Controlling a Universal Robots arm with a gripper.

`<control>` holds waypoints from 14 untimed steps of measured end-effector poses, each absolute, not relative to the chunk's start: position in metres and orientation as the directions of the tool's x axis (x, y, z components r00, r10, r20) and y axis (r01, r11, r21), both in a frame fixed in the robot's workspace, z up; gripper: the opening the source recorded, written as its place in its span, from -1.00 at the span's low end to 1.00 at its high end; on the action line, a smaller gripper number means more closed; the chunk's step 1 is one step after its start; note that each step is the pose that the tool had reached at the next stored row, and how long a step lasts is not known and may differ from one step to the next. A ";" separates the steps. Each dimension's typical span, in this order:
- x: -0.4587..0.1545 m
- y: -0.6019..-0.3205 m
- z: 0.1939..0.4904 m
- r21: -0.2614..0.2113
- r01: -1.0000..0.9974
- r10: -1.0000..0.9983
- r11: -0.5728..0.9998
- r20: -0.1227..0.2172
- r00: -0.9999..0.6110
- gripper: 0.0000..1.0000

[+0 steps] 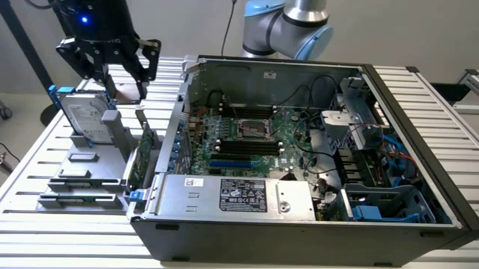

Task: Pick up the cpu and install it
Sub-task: 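Pick up the cpu and move it towards the insertion slot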

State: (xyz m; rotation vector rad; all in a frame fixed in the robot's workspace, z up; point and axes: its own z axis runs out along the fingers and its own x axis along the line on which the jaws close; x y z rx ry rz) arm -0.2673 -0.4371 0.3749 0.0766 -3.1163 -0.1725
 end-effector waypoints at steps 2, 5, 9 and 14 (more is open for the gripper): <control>-0.258 -0.437 0.376 0.117 -0.048 -0.050 0.992 0.017 -0.999 0.08; -0.244 -0.437 0.376 0.125 -0.048 -0.050 0.991 0.016 -0.999 0.08; -0.227 -0.437 0.376 0.129 -0.048 -0.050 0.991 0.016 -0.999 0.08; -0.204 -0.437 0.376 0.129 -0.048 -0.050 0.990 0.016 -0.999 0.08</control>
